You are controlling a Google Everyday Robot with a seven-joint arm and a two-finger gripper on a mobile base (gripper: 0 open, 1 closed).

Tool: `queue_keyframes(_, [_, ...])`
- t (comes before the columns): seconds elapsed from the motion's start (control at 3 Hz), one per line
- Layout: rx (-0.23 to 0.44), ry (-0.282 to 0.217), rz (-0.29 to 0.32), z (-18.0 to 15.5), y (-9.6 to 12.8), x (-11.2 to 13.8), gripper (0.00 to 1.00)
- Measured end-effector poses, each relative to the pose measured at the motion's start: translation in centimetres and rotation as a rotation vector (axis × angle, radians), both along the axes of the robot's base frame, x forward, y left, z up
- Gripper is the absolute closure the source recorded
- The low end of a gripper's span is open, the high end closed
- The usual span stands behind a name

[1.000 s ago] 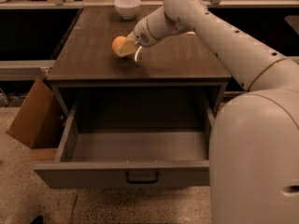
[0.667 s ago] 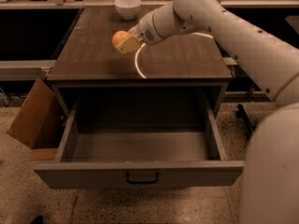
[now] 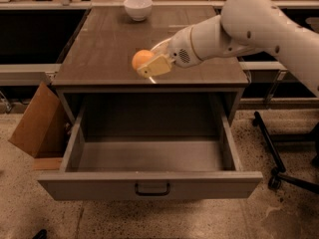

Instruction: Place orange into top drawer

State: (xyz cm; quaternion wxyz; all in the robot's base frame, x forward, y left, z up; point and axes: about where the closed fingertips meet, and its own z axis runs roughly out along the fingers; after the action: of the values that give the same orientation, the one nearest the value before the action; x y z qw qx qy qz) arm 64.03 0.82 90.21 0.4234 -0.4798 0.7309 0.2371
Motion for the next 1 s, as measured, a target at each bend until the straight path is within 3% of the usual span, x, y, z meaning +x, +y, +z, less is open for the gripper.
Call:
queue_keyframes(0.33, [0.000, 0.000, 0.000, 0.0, 0.0, 0.0, 1.00])
queue_keyframes(0.67, [-0.020, 0.021, 0.014, -1.3, -0.6, -3.1, 1.00])
queue_keyframes(1.0, [-0.048, 0.073, 0.016, -3.8, -1.3, -7.2, 1.00])
